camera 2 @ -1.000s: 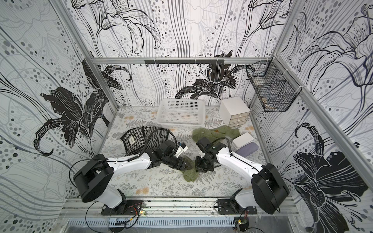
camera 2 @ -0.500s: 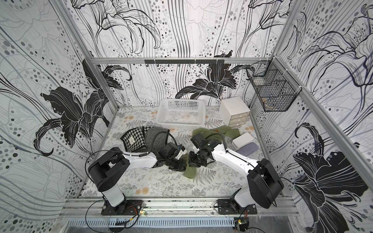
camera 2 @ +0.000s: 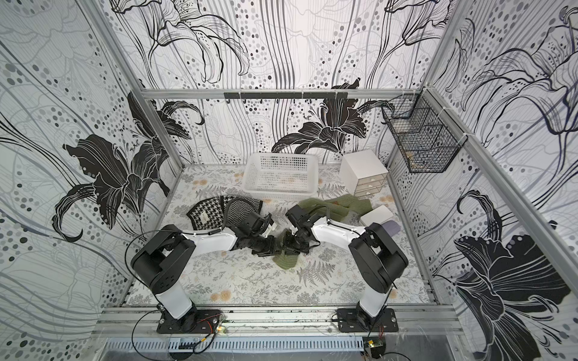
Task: Roll up the scarf and place it into the basket
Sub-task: Roll the scarf at the center of the board.
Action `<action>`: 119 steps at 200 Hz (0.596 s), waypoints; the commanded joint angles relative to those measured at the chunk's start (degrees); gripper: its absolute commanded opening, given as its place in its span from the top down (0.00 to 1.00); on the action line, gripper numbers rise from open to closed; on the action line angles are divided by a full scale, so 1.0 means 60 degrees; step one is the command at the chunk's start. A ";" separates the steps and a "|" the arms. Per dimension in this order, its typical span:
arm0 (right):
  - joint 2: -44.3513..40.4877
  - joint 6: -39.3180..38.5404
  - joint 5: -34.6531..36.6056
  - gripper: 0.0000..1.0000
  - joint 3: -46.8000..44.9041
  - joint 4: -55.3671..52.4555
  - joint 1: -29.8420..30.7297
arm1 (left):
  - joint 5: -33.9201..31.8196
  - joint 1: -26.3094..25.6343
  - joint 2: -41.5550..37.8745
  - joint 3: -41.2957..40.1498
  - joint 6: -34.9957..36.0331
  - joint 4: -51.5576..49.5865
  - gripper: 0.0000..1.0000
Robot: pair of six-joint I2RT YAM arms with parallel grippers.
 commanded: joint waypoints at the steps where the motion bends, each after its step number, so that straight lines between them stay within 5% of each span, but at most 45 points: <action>1: 0.0941 0.0095 0.0312 1.00 -0.0215 0.0799 0.0137 | -0.0708 0.0029 -0.0581 0.0404 0.0693 -0.1987 0.48; 52: 0.1217 0.0044 0.0288 1.00 -0.0070 0.1019 0.0051 | -0.0427 0.0044 -0.0952 0.0882 0.0772 -0.2261 0.34; 85: 0.0662 0.0025 0.0480 1.00 -0.0119 0.0956 -0.0061 | -0.0284 0.0035 -0.0347 0.0965 0.0732 -0.1998 0.45; 119: -0.0140 -0.0171 0.0849 0.88 -0.0239 0.0584 -0.0263 | -0.0150 0.0047 0.0228 0.0823 0.0717 -0.1585 0.56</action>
